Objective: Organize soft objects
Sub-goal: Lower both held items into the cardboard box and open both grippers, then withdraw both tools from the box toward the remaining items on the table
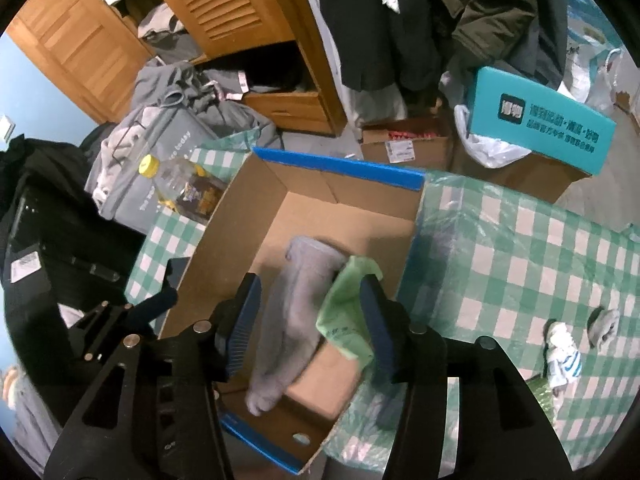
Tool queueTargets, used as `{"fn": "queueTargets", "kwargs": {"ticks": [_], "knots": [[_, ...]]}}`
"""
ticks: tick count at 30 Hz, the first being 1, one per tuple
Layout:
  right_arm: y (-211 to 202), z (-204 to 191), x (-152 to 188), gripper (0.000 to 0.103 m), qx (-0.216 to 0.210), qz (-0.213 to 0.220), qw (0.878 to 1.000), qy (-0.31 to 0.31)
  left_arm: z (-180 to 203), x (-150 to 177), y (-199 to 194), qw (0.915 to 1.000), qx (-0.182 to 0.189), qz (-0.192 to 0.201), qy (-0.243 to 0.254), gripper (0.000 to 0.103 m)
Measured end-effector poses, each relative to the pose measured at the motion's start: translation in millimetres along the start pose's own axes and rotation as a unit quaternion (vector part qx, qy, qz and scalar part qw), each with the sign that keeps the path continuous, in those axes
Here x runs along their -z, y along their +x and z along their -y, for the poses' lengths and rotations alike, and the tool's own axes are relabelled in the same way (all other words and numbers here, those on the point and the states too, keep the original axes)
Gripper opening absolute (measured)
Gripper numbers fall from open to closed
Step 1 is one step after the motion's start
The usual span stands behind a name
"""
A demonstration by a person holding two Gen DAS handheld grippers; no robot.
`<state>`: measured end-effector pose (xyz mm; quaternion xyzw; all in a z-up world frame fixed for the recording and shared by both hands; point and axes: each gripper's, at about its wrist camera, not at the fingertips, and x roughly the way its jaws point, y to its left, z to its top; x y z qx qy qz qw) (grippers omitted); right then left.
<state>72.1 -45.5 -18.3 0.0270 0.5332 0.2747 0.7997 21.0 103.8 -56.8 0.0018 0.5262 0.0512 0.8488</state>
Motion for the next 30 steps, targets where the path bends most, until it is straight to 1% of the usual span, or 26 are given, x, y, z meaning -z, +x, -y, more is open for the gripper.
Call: {"fn": "queueTargets", "kwargs": {"ticks": [6, 8, 10, 18, 23, 30], "knots": [[-13.9, 16.0, 6.2, 0.052, 0.030, 0.007, 0.999, -0.009, 8.9, -2.2, -4.0, 1.0000, 0.009, 0.002, 0.000, 0.066], [-16.8, 24.2, 9.6, 0.052, 0.042, 0.007, 0.999, -0.008, 14.9, -3.1, -5.5, 0.9999, 0.013, 0.003, 0.003, 0.070], [-19.9, 32.7, 13.4, 0.053, 0.051, 0.004, 0.999, -0.005, 22.3, -4.4, -7.5, 0.9998, 0.018, 0.007, 0.007, 0.072], [-36.7, 73.9, 32.4, 0.053, 0.091, 0.001, 0.996, 0.001, 58.4, -7.8, -9.5, 0.9990, 0.033, 0.005, 0.031, 0.073], [-50.0, 104.9, 45.0, 0.053, 0.109, 0.002, 0.994, 0.021, 83.0, -6.4, -8.9, 0.9980, 0.036, 0.002, 0.052, 0.076], [-71.2, 156.8, 63.6, 0.053, 0.128, 0.005, 0.990, 0.062, 115.7, -2.9, -7.8, 0.9959, 0.043, -0.005, 0.080, 0.076]]}}
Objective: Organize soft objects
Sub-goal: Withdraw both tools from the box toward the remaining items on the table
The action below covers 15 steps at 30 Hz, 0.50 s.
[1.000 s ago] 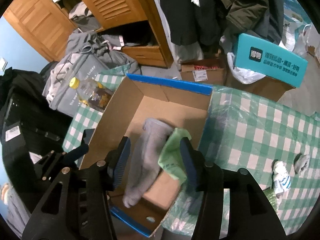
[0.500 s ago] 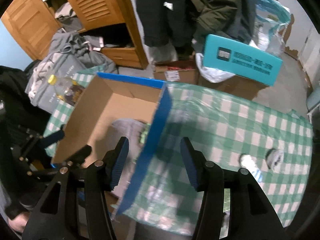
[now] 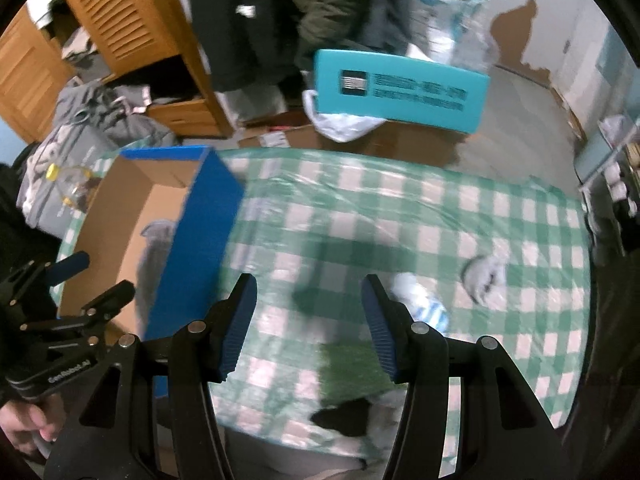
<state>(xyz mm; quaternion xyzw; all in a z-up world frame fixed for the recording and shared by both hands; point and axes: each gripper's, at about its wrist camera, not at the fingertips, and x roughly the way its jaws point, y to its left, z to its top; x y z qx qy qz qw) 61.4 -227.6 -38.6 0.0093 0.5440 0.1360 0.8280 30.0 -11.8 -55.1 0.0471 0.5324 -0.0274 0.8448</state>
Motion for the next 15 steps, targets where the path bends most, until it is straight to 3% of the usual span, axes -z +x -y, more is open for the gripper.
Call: {"fn": "queueTargets", "kwargs": {"ticks": [15], "knots": [[-1.7, 59.6, 43.2, 0.053, 0.012, -0.024, 0.999, 0.044, 64.0, 13.2, 16.8, 0.9975, 0.026, -0.032, 0.058, 0.077]]}}
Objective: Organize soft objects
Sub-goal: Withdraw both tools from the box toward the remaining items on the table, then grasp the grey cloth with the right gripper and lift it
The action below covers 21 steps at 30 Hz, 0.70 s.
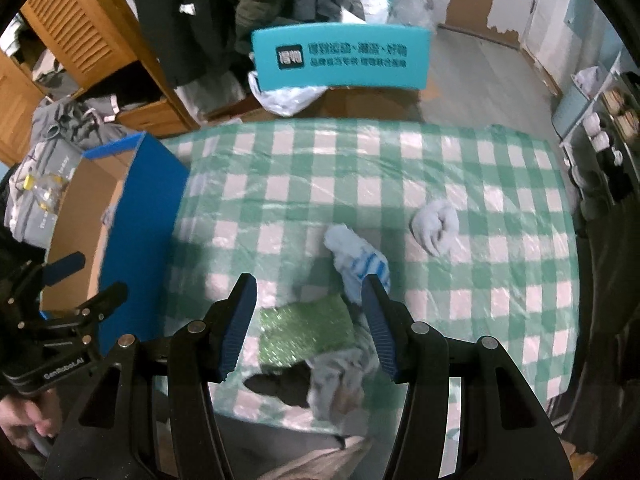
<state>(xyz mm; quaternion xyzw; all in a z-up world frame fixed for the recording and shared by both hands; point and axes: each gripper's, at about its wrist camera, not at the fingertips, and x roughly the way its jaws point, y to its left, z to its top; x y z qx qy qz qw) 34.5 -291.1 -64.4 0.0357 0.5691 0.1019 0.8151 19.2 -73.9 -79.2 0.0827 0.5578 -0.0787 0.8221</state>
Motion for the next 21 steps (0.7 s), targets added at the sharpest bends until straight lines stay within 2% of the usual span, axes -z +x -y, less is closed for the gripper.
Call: {"fn": "queueTargets", "kwargs": {"ticks": [9, 21], "knots": [[23.2, 14.8, 32.6, 0.053, -0.004, -0.038, 0.999, 0.006, 27.4, 10.9, 18.7, 0.9989, 0.034, -0.025, 0.022, 0.077], [68.3, 28.7, 64.6, 0.053, -0.024, -0.107, 0.994, 0.022, 55.8, 16.5, 42.7, 0.9964, 0.044, -0.057, 0.044, 0.077]]}}
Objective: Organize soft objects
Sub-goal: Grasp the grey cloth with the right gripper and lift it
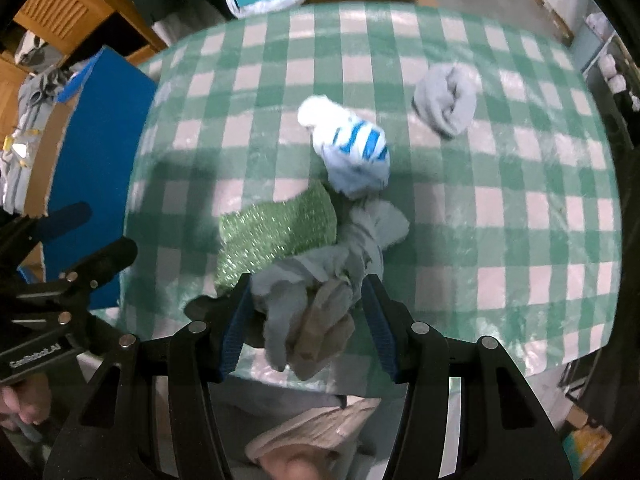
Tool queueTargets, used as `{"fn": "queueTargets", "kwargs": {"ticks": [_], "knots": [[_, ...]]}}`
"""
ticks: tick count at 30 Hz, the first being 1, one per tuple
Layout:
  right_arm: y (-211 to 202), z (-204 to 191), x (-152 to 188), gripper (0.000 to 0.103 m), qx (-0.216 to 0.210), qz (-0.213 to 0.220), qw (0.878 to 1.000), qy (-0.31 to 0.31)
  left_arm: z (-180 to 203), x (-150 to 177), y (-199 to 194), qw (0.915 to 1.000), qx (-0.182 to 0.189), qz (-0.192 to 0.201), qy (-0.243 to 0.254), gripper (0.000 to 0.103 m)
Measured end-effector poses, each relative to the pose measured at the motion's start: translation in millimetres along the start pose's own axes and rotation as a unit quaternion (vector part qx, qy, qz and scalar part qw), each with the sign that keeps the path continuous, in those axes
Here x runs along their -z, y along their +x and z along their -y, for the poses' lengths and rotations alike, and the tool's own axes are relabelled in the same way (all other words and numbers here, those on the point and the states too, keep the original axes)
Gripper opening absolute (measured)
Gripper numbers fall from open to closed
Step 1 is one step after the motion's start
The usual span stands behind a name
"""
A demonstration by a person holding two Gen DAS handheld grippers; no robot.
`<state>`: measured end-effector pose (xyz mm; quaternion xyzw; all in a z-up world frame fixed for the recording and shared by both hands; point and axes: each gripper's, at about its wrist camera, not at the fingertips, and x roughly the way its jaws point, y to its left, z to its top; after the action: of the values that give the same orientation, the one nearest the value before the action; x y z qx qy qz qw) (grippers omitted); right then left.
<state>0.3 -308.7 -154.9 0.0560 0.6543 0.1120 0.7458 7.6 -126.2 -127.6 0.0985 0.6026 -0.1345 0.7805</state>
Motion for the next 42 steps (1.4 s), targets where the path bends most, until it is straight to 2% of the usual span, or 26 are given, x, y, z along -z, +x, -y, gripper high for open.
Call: {"fn": "queueTargets", "kwargs": {"ticks": [2, 5, 8, 22, 26, 29, 37, 42], "knots": [[6.2, 3.0, 1.5, 0.051, 0.008, -0.004, 1.000, -0.003, 4.1, -0.6, 2.9, 1.0000, -0.001, -0.003, 0.006, 0.077], [9.8, 9.7, 4.0, 0.033, 0.024, -0.006, 1.000, -0.008, 9.3, -1.2, 6.1, 0.9999, -0.001, -0.007, 0.012, 0.077], [5.2, 18.5, 5.4, 0.027, 0.025, -0.003, 1.000, -0.007, 14.2, -2.7, 8.7, 0.9998, -0.001, -0.009, 0.017, 0.078], [-6.9, 68.4, 6.7, 0.026, 0.063, 0.008, 0.998, 0.026, 38.1, -14.8, 25.1, 0.9990, 0.010, -0.017, 0.041, 0.081], [-7.5, 77.2, 6.2, 0.033, 0.037, 0.011, 0.998, 0.047, 46.0, -20.5, 30.2, 0.9986, 0.027, -0.020, 0.042, 0.081], [-7.0, 80.4, 5.6, 0.057, 0.029, 0.011, 0.998, 0.063, 53.4, -24.1, 36.1, 0.9980, 0.037, -0.023, 0.045, 0.081], [-4.2, 90.4, -0.6, 0.057, 0.012, 0.018, 0.996, 0.092, 69.8, -28.2, 53.4, 0.9963, 0.053, -0.042, 0.053, 0.081], [-6.7, 95.5, -5.4, 0.057, 0.003, 0.026, 0.994, 0.108, 78.9, -30.1, 60.4, 0.9958, 0.041, -0.044, 0.069, 0.081]]}}
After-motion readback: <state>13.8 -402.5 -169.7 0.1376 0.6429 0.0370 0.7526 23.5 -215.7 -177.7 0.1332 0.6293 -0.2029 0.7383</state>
